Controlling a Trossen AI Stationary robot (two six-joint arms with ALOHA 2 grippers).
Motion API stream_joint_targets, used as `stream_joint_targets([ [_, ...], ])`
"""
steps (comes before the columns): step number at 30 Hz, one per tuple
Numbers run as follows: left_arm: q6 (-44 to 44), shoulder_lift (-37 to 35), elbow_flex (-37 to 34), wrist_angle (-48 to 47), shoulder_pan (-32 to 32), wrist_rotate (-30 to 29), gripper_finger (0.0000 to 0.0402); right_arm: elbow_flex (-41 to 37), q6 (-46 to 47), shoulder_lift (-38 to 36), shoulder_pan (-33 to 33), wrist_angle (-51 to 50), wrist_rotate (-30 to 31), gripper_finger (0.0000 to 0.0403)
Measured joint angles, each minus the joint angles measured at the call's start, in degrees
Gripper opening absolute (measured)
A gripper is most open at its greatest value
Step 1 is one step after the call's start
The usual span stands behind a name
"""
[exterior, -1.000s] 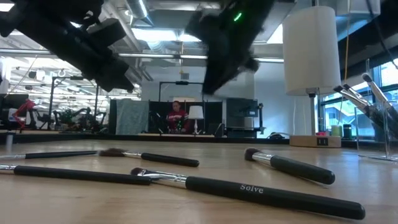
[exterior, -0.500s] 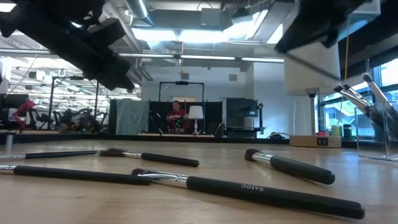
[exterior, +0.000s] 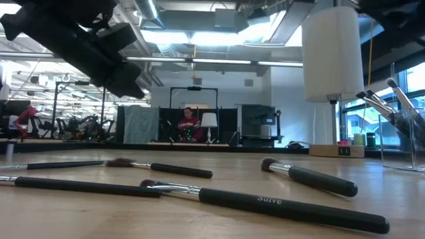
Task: Put items in baskets/containers
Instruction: Put the right liner brush into the middle section of the transparent organizer, then put the right powder brush into the middle section of the transparent organizer
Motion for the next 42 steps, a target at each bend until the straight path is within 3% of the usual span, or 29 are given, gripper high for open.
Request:
stream_joint_targets([
  [9,-0.02,0.00,0.00,0.02,0.00,0.69,0.0031,-12.53,7.18,0.20,10.43,10.95,11.40,0.0025],
  [17,-0.44,0.00,0.00,0.97,0.00,-0.47,0.0031,-19.68,7.54,0.20,12.16,22.16,10.80,0.0026],
  [24,-0.44,0.00,0.00,1.55,0.00,-0.51,0.0032,-20.44,8.13,0.20,12.15,21.72,8.57,0.0028],
  [35,-0.44,0.00,0.00,1.46,0.00,-0.54,0.0031,-20.44,11.24,0.20,12.12,21.76,7.94,0.0082],
  [42,-0.44,0.00,0.00,1.44,0.00,-0.59,0.0031,-19.66,11.98,0.19,11.80,21.73,8.39,0.0088],
])
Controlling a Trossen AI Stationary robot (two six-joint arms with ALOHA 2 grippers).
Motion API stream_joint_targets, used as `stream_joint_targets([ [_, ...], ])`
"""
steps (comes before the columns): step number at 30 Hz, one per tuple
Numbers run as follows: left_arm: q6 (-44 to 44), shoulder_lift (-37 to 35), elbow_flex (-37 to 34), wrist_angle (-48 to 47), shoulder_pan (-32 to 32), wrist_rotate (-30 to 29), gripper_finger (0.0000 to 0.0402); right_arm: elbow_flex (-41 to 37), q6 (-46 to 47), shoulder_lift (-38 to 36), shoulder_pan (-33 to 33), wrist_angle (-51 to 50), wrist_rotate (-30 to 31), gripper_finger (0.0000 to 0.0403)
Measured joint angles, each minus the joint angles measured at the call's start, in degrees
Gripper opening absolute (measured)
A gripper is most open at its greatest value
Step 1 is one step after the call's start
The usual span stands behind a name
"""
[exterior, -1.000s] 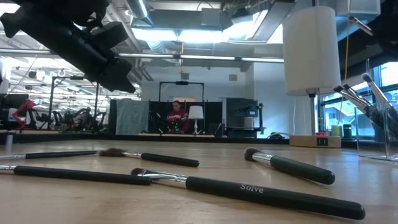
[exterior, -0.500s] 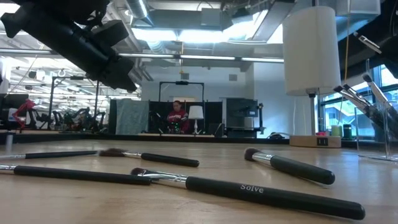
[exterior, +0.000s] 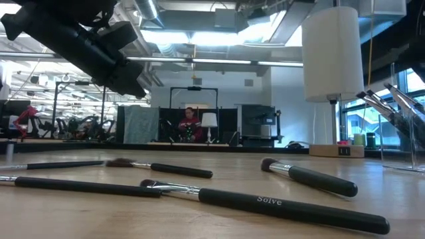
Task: Put items in baskets/containers
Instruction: Put the right powder brush into the middle section of the transparent organizer
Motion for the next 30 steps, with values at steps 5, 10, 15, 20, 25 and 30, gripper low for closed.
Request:
stream_joint_targets([
  [5,-0.02,0.00,0.00,0.02,0.59,-0.46,0.0031,5.16,-1.25,-0.91,-2.87,0.20,2.02,0.0088],
  [10,-0.27,0.00,0.00,0.20,1.81,0.89,0.0032,13.90,-8.06,-1.06,-7.28,0.25,2.19,0.0088],
  [15,-1.48,0.04,-0.02,0.27,2.69,2.67,0.0031,19.94,-5.98,0.84,-15.91,-1.64,-1.85,0.0088],
  [20,0.91,0.04,-0.02,0.33,2.69,4.00,0.0031,22.82,3.00,7.48,-26.96,-4.98,-17.08,0.0088],
  [25,6.91,0.04,-0.04,3.67,2.67,9.39,0.0031,27.99,8.86,18.23,-34.50,-5.85,-33.50,0.0088],
  [30,13.50,0.04,-0.04,8.89,2.64,20.23,0.0032,41.40,9.31,29.39,-38.11,-17.26,-43.01,0.0088],
])
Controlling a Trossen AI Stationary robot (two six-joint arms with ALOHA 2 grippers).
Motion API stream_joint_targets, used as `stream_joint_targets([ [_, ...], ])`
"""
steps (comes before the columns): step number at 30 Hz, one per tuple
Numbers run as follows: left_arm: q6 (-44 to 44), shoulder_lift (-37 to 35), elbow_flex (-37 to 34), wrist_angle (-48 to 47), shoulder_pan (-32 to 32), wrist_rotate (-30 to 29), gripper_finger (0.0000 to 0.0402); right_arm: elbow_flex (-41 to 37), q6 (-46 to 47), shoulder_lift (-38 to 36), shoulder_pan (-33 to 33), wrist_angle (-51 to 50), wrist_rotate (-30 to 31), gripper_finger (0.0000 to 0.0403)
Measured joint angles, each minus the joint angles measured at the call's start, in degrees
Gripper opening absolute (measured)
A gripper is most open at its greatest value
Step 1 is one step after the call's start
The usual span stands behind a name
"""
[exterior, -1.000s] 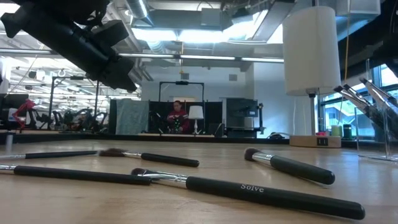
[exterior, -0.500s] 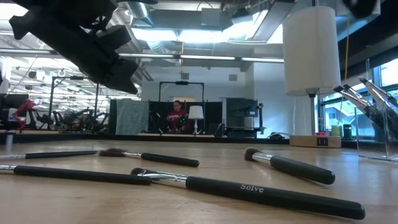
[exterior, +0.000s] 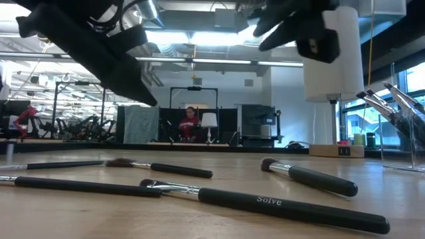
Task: Put items in baskets/containers
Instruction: Put the right powder brush into the middle section of the transparent organizer
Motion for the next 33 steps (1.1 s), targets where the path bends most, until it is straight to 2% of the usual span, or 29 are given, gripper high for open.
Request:
stream_joint_targets([
  [3,4.76,0.02,0.00,1.97,-0.02,9.82,0.0031,11.22,0.87,7.30,-1.32,-15.85,-3.21,0.0088],
  [5,6.50,0.02,0.00,3.85,-0.38,13.48,0.0031,18.32,1.12,12.33,-1.99,-25.90,-4.60,0.0088],
  [8,8.59,0.03,0.00,6.64,-1.85,13.88,0.0031,26.07,0.90,19.46,-2.41,-34.10,-7.82,0.0088],
  [12,11.52,0.04,0.00,10.11,-4.29,13.98,0.0031,31.46,0.00,26.78,-2.91,-35.08,-17.88,0.0088],
  [14,13.07,0.04,0.00,12.01,-5.16,13.96,0.0031,32.76,0.30,29.04,-3.36,-35.14,-21.68,0.0088],
  [17,15.13,0.04,0.00,14.19,-5.83,14.01,0.0031,33.13,0.55,31.04,-3.93,-35.46,-22.78,0.0088],
  [21,16.53,0.04,0.00,14.98,-6.03,13.71,0.0031,32.61,0.51,31.80,-4.54,-36.40,-20.91,0.0088],
  [25,16.57,0.04,0.00,14.98,-6.03,10.77,0.0031,31.54,1.42,31.90,-4.55,-36.69,-19.26,0.0088],
  [33,16.11,0.04,0.00,14.82,-6.03,8.80,0.0031,30.86,7.51,31.92,-4.61,-36.67,-16.07,0.0089],
])
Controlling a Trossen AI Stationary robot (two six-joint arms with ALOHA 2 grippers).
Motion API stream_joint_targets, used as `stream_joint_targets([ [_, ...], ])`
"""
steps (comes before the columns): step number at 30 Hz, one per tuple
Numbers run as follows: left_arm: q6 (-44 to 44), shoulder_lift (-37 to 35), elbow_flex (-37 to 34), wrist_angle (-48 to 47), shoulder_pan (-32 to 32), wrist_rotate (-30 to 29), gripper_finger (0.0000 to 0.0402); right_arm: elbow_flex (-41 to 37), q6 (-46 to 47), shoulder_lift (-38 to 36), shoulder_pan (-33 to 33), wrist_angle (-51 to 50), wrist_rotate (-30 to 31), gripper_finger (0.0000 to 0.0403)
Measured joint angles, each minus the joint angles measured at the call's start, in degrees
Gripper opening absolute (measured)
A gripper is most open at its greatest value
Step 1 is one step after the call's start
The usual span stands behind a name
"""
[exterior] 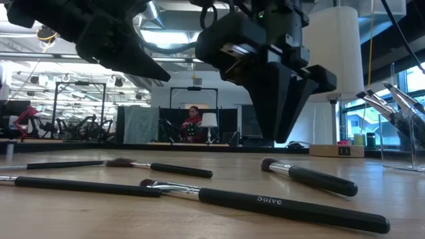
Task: Put items in baskets/containers
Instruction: Put the right powder brush into the middle section of the transparent organizer
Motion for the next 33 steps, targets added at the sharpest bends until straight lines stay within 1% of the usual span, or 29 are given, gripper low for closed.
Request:
stream_joint_targets([
  [2,-0.94,0.00,0.00,-0.31,0.00,-1.75,0.0031,0.00,0.95,0.00,0.07,0.16,0.81,0.0089],
  [5,-1.10,0.00,0.00,-1.32,0.00,-2.87,0.0031,0.00,1.90,0.15,0.16,0.09,1.84,0.0089],
  [10,-1.13,0.00,0.00,-1.59,0.00,-2.09,0.0031,-0.02,1.95,0.42,0.16,-0.44,1.81,0.0091],
  [13,-2.05,0.00,0.00,-1.59,0.00,-1.51,0.0036,0.00,1.83,0.42,0.16,-0.48,1.87,0.0109],
  [19,-2.86,0.00,0.00,-1.61,0.00,-1.47,0.0059,-0.02,2.92,1.36,0.58,-0.50,1.89,0.0165],
  [22,-4.03,0.00,0.02,-2.23,0.00,-1.46,0.0069,-0.02,3.21,2.07,1.14,0.43,1.21,0.0175],
  [26,-4.26,0.00,0.02,-3.81,0.00,-1.79,0.0074,-0.02,3.09,3.46,1.43,0.57,0.12,0.0163],
  [33,-4.30,0.00,0.04,-4.04,0.00,-1.97,0.0075,0.07,1.15,5.42,1.32,0.53,-0.68,0.0099],
])
